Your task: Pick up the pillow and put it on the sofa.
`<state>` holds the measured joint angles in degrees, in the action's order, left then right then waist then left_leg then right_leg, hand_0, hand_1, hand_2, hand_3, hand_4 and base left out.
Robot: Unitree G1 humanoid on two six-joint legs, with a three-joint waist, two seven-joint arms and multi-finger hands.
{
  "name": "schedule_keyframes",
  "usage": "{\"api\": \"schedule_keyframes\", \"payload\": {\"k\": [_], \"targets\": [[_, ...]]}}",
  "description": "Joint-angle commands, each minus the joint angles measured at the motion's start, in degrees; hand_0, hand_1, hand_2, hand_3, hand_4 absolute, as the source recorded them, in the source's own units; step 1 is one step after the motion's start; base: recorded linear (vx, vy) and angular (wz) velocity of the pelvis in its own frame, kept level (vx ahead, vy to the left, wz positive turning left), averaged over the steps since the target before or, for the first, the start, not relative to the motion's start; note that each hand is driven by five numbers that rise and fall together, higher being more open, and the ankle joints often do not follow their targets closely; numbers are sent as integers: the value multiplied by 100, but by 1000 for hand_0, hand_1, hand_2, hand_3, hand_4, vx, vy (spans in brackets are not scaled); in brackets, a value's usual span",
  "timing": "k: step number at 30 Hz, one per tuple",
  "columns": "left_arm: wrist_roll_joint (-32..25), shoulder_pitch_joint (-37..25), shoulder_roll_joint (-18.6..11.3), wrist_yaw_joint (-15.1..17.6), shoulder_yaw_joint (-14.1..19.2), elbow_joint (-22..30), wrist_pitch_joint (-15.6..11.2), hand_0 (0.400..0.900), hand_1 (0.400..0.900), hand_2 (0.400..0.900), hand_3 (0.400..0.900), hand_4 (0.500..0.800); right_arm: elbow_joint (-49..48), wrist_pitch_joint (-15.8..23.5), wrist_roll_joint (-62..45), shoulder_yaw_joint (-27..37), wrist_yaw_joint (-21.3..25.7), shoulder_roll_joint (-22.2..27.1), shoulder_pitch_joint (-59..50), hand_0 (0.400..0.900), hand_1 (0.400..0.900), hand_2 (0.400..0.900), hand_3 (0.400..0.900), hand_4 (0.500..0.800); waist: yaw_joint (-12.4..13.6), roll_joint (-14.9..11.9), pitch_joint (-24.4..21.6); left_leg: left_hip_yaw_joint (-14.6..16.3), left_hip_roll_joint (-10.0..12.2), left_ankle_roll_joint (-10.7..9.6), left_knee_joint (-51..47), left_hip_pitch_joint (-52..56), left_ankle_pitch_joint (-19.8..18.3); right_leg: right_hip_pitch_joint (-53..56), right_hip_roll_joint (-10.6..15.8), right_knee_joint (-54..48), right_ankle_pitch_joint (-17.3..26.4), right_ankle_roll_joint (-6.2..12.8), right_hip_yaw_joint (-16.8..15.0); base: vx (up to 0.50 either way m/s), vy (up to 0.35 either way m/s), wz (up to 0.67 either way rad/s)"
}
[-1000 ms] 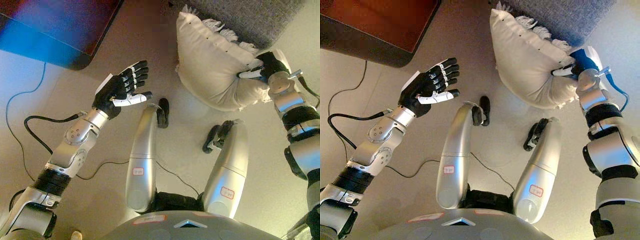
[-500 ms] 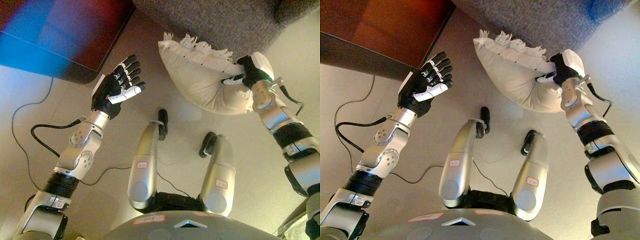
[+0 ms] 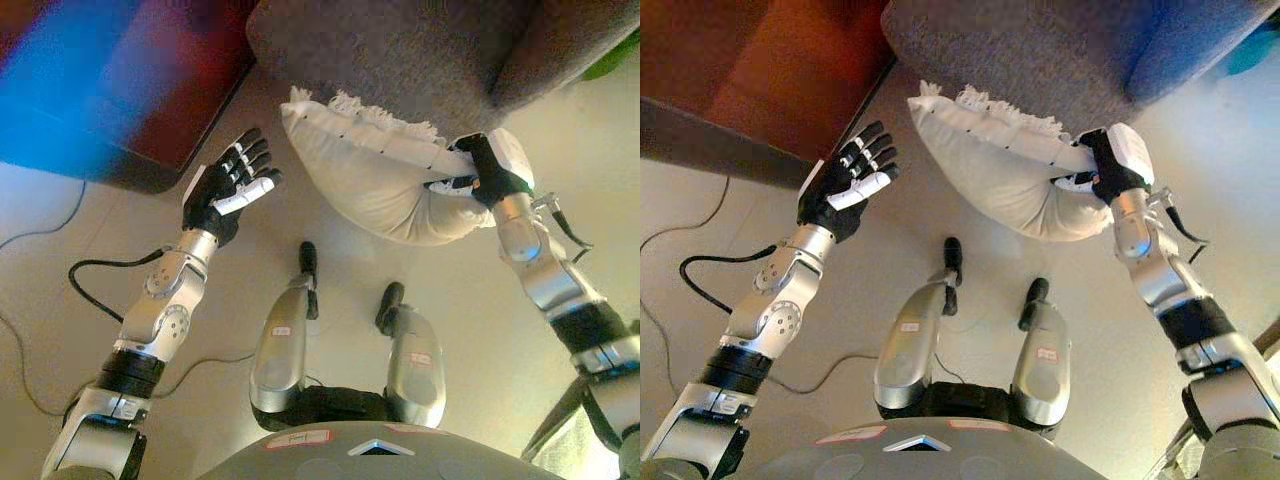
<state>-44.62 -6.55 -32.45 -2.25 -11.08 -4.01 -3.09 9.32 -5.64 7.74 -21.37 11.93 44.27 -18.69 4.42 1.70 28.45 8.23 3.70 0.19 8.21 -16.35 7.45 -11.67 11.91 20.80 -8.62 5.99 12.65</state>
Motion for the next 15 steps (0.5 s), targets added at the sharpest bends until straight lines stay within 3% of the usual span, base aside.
{"api": "schedule_keyframes", "payload": {"k": [1,8,15], "targets": [[314,247,206,-147,247,117,-240,900,900,900,900,800,-917,984,405,806,266,215,-266,400,400,400,400,500,-151,-266,-1312,36,-97,-174,-24,586,-761,499,-232,-1420,816,-43,260,160,80,-4],[350,714,381,-366,342,44,-59,900,900,900,900,800,-1485,1088,305,1278,-424,604,1,400,400,400,400,500,-129,-374,-1969,276,-86,-214,-506,1261,-788,1079,-203,-2168,1155,103,417,151,68,-6],[330,745,440,-573,342,-147,87,900,900,900,900,800,-1126,919,-292,1028,-974,1174,-1032,400,400,400,400,500,82,-532,-2304,303,-66,-251,-746,1668,-836,1443,-230,-2274,1126,116,633,101,40,5]]}}
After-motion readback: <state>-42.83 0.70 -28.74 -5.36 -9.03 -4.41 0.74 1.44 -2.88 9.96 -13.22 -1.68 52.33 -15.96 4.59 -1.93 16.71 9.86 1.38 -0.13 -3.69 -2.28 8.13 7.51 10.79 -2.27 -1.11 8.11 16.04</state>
